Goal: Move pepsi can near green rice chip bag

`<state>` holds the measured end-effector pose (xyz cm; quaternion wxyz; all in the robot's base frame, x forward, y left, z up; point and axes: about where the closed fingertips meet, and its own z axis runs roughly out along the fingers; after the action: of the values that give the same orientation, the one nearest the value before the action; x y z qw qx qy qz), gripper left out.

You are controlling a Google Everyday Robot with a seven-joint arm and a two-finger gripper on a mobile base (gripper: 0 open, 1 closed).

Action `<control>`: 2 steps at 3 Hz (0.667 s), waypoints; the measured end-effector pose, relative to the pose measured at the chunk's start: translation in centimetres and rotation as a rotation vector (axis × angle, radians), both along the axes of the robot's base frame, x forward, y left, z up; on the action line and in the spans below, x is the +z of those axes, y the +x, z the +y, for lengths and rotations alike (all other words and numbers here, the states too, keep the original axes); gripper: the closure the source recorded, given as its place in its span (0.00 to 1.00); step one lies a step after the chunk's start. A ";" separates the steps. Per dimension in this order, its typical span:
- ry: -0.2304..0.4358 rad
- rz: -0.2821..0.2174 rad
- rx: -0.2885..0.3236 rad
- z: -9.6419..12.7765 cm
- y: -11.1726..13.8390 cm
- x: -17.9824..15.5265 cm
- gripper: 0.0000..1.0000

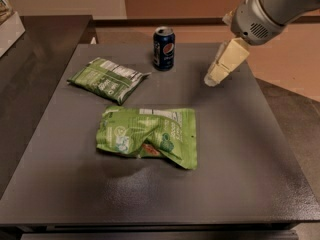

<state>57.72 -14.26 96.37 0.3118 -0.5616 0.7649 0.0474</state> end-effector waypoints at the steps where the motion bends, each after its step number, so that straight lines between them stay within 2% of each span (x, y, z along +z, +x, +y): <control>1: 0.072 0.001 -0.015 1.5 3.6 -1.1 0.00; 2: 0.145 0.009 -0.035 3.1 6.9 -2.2 0.00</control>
Offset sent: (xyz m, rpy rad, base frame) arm 0.1089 0.0452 -0.0304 0.2359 0.0146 -0.0671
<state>64.58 -11.21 94.21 0.3489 -0.5237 0.7707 0.0997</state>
